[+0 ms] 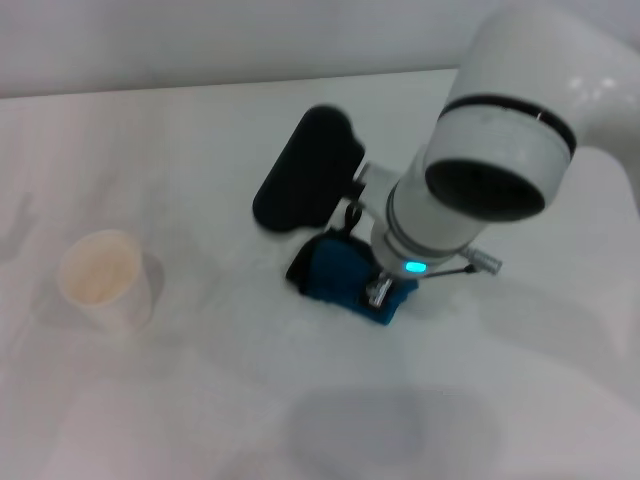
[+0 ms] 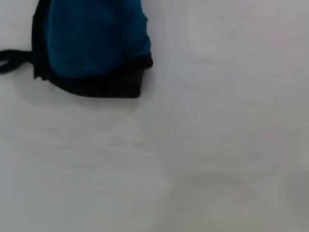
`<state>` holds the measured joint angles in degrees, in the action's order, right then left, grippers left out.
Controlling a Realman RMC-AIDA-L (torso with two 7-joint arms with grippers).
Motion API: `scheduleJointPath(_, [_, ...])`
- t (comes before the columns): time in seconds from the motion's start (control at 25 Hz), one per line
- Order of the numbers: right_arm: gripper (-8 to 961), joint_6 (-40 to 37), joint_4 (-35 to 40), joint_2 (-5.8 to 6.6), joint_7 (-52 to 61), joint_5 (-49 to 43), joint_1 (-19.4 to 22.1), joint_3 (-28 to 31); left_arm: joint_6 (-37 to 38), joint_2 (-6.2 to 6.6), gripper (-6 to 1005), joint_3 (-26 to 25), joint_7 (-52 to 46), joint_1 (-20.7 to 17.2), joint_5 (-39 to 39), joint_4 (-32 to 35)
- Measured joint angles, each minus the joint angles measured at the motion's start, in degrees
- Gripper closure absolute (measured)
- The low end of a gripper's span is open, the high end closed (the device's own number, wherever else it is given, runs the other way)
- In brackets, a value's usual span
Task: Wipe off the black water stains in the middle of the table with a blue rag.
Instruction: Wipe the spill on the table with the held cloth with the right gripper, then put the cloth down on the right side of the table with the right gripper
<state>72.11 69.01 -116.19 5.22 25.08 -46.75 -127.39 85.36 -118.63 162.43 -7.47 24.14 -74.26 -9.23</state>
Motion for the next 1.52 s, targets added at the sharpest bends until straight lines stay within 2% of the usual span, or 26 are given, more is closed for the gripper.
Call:
scheduleJointPath(0.2, [875,2.6,-0.3,0.13,0.9,-4.1,2.4,6.9,-0.2,0.06,121,-0.1,0.0,0.1,-0.1,0.0])
scheduleJointPath(0.48, [874,5.8,0.3,0.52,0.7,-6.6,6.4,13.6,-0.3,0.07,121,-0.1,0.0,0.2,-0.1,0.0])
scheduleJointPath(0.96, [873,9.2,8.5,0.80,-6.9,-10.0,17.7,25.8,-0.3,0.07,123,-0.1,0.0,0.3,-0.2,-0.1])
scheduleJointPath(1.24, [874,8.5,10.2,0.79,-10.9,-6.3,19.2,28.2,-0.3,0.06,122,0.1,0.0,0.2,-0.2,-0.6])
scheduleJointPath(1.52, [875,8.4,9.5,0.85,-11.2,-6.5,19.8,30.4,-0.4,-0.06,122,0.3,0.0,0.1,-0.1,-0.4])
